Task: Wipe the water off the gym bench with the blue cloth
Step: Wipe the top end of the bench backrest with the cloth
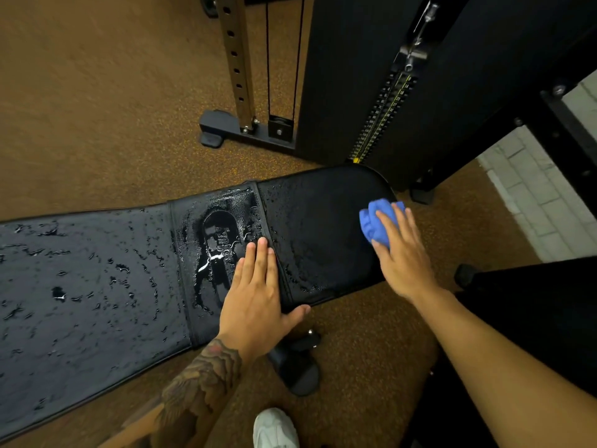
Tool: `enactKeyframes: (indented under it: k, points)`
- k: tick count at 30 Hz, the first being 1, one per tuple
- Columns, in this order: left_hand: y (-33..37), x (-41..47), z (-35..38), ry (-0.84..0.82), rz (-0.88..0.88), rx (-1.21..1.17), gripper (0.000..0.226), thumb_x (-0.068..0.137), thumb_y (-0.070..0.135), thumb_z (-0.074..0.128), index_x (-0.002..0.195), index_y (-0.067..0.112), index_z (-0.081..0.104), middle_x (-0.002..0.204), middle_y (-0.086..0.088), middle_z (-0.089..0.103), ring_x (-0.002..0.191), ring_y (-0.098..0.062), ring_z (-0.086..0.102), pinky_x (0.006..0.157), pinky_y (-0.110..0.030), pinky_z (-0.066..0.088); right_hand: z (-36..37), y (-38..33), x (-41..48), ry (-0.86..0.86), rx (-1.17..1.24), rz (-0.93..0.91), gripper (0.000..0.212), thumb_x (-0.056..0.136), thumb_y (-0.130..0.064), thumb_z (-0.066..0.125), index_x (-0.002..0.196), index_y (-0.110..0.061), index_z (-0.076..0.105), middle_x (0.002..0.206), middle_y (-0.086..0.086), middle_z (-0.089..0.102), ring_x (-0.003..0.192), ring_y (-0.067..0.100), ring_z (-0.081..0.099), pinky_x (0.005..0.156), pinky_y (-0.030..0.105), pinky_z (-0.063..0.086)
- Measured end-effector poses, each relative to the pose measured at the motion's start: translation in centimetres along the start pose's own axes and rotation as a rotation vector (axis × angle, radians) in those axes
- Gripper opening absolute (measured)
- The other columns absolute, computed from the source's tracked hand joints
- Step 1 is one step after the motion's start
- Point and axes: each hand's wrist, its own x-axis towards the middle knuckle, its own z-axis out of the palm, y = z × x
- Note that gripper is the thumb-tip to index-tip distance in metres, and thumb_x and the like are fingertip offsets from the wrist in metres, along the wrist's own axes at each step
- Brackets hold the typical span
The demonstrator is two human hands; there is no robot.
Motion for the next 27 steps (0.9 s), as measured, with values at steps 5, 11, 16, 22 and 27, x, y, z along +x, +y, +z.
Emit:
enactKeyframes:
  k: [5, 11, 16, 22, 27]
  points:
    - [0.1, 0.0, -0.1, -0.005, 0.002, -0.003, 0.112, 0.077, 0.082, 0.026, 0.149, -0.001, 0.008, 0.159, -0.018, -0.002, 0.146, -0.030, -0.008, 0.117, -0.042, 0.001, 2.1, -5.0, 2.4, 0.021, -0.098, -0.050, 0.060, 0.096, -0.035, 0.049, 0.150, -0.023, 0.026, 0.159, 0.012, 0.014, 0.146, 0.036, 0.005, 0.117, 0.050, 0.010]
    - [0.0, 0.1, 0.0, -0.006, 0.001, -0.008, 0.113, 0.075, 0.082, 0.028, 0.149, -0.002, 0.013, 0.159, -0.018, 0.002, 0.146, -0.030, -0.004, 0.118, -0.042, 0.005, 2.6, -5.8, -4.4, -0.160, -0.073, -0.425, 0.060, 0.096, -0.032, 0.043, 0.151, -0.027, 0.021, 0.161, 0.001, 0.005, 0.148, 0.022, -0.007, 0.119, 0.038, -0.001]
    - [-0.1, -0.1, -0.4, -0.010, 0.006, -0.019, 0.113, 0.075, 0.083, 0.023, 0.150, -0.001, 0.005, 0.159, -0.017, -0.007, 0.146, -0.029, -0.011, 0.116, -0.039, -0.003, 0.0, -0.9, -5.6, -0.203, -0.098, -0.350, 0.067, 0.095, -0.027, 0.050, 0.150, -0.034, 0.012, 0.160, -0.008, -0.003, 0.147, 0.016, -0.010, 0.119, 0.043, 0.009]
    - [0.1, -0.2, -0.7, -0.025, 0.000, -0.009, 0.112, 0.079, 0.083, 0.024, 0.149, 0.001, -0.008, 0.157, -0.016, -0.017, 0.144, -0.029, -0.018, 0.118, -0.040, -0.004, 0.6, -3.2, 0.4, -0.031, -0.142, -0.113, 0.060, 0.095, -0.030, 0.051, 0.149, -0.020, 0.028, 0.159, 0.010, 0.015, 0.146, 0.034, 0.006, 0.115, 0.053, 0.019]
    - [0.0, 0.0, -0.1, -0.007, 0.012, -0.015, 0.114, 0.075, 0.083, 0.026, 0.148, 0.000, 0.000, 0.158, -0.019, -0.004, 0.146, -0.032, -0.008, 0.119, -0.043, 0.005, 3.7, -9.8, -1.0, -0.087, -0.107, -0.395, 0.062, 0.093, -0.027, 0.054, 0.149, -0.018, 0.029, 0.159, 0.011, 0.016, 0.146, 0.035, 0.005, 0.117, 0.052, 0.012]
